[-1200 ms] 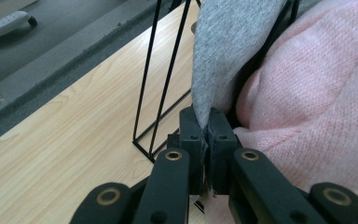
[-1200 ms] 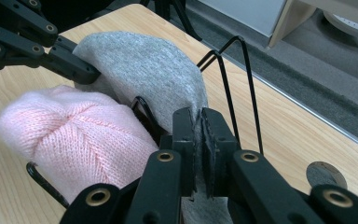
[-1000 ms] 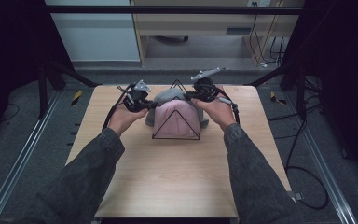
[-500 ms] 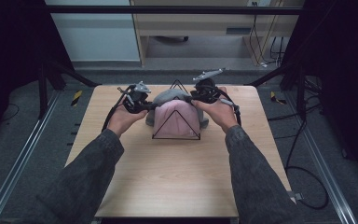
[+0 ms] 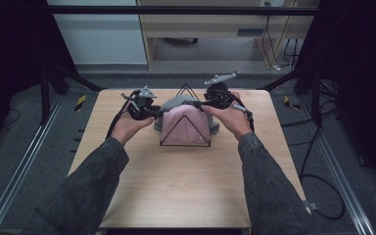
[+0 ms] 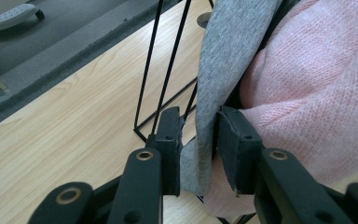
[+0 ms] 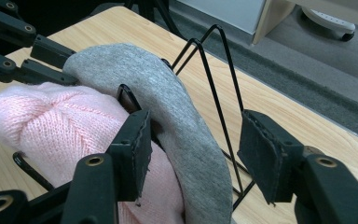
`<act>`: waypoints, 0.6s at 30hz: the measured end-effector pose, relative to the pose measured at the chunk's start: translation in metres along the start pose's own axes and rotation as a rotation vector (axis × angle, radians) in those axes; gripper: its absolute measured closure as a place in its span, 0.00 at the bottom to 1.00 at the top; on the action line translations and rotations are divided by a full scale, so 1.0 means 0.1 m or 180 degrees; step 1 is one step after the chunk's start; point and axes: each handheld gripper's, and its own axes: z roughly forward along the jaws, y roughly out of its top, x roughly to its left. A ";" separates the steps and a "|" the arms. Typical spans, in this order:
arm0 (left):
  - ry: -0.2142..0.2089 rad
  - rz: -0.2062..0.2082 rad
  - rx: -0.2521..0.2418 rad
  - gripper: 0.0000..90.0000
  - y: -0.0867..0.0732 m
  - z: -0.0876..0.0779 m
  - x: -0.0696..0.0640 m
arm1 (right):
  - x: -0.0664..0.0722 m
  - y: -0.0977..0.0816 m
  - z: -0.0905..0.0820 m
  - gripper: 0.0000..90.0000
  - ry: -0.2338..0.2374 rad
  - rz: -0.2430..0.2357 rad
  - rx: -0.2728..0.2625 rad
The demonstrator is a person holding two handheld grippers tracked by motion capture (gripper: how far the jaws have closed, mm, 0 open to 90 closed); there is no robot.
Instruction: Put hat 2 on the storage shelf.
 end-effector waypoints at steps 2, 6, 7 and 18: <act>0.0008 -0.0008 -0.0019 0.75 0.00 -0.01 0.00 | 0.00 0.00 0.00 0.47 -0.0008 -0.0003 -0.0004; 0.0048 -0.0018 -0.0065 0.68 0.01 -0.05 0.01 | 0.00 0.01 -0.02 0.44 -0.0014 -0.0007 -0.0016; 0.0065 -0.0014 -0.0064 0.66 0.02 -0.07 0.01 | 0.00 0.01 -0.02 0.43 -0.0016 0.0005 -0.0025; 0.0185 -0.0150 -0.0227 0.38 0.07 -0.25 0.10 | -0.01 0.04 -0.07 0.31 -0.0077 0.0079 -0.0052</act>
